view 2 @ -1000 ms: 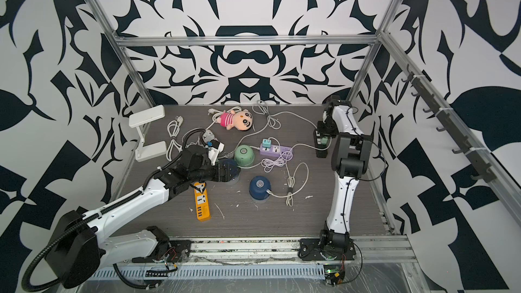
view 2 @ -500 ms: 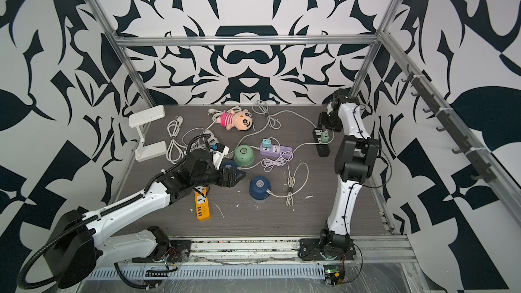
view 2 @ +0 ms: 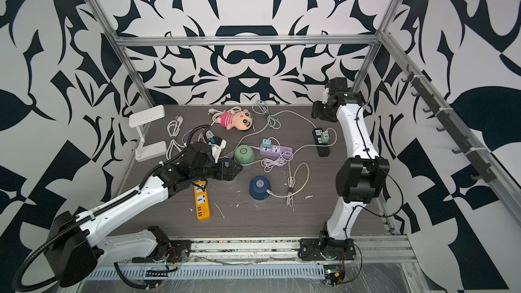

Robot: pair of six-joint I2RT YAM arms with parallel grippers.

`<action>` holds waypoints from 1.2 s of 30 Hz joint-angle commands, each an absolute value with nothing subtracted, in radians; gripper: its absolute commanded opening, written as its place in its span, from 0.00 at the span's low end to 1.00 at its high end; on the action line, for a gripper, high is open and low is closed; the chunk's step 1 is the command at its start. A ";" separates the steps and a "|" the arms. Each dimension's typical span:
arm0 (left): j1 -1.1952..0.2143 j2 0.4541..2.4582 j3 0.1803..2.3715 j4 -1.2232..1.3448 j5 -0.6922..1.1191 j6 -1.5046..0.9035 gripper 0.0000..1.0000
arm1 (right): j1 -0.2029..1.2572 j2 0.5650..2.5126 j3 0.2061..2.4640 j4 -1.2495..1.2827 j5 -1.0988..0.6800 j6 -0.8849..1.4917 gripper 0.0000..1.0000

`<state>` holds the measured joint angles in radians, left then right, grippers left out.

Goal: Charge the cordless meat grinders
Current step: Insert the plug into the socket, then move the cordless meat grinder to the center of the board.

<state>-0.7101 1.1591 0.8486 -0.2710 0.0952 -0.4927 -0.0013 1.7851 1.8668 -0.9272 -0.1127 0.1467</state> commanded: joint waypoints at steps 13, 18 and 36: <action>-0.405 1.121 0.858 -0.334 0.064 -0.558 0.99 | 0.827 1.584 1.634 -0.828 0.240 0.308 0.53; -0.379 1.151 0.876 -0.418 -0.037 -0.651 0.99 | 0.984 1.659 1.622 -0.814 0.300 0.377 0.49; -0.331 1.266 0.825 -0.312 0.224 -0.612 1.00 | 1.122 1.851 1.485 -0.723 0.251 0.496 0.43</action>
